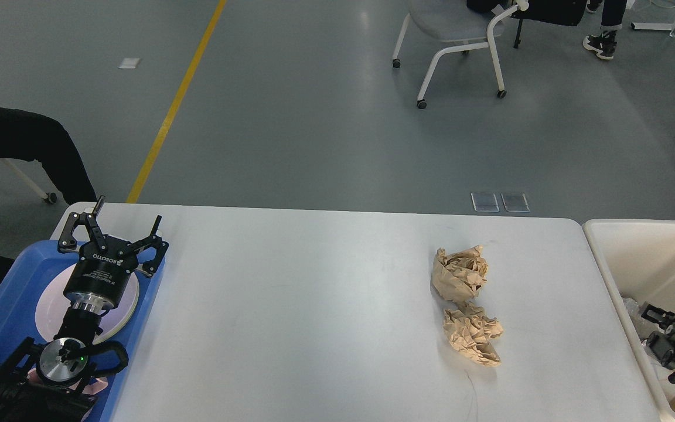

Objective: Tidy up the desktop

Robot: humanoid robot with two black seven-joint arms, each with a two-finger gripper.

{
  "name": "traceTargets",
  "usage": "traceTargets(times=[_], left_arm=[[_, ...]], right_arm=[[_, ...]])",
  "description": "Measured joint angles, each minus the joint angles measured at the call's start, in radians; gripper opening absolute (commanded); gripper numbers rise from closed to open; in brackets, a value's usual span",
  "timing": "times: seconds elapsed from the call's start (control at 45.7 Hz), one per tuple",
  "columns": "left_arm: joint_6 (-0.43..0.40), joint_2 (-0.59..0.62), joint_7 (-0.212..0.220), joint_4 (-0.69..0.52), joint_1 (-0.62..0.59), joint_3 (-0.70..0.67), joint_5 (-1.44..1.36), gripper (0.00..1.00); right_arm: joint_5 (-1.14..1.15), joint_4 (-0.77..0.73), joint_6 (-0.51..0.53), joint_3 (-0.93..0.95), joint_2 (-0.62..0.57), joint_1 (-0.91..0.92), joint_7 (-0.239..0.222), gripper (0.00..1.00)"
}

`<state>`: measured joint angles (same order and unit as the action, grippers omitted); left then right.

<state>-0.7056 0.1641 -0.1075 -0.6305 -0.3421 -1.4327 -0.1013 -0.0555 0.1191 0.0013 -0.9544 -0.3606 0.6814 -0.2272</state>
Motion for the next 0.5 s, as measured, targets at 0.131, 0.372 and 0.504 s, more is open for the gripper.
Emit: traceTargets(times=[0.131, 0.372, 0.504], left_arm=[[0.0, 0.0, 0.0, 0.0, 0.0, 0.0, 0.0, 0.96], [0.0, 0.0, 0.0, 0.0, 0.0, 0.0, 0.0, 0.96], [0.0, 0.0, 0.0, -0.001, 0.0, 0.0, 0.0, 0.96]], right_arm=[[0.013, 0.156, 0.033, -0.006, -0.094, 0.186, 0.0, 1.0], [0.113, 0.398, 0.213, -0.084, -0.143, 0.553, -0.011, 1.0], [0.139, 0.567, 0.415, -0.141, -0.117, 0.825, -0.015, 1.0]])
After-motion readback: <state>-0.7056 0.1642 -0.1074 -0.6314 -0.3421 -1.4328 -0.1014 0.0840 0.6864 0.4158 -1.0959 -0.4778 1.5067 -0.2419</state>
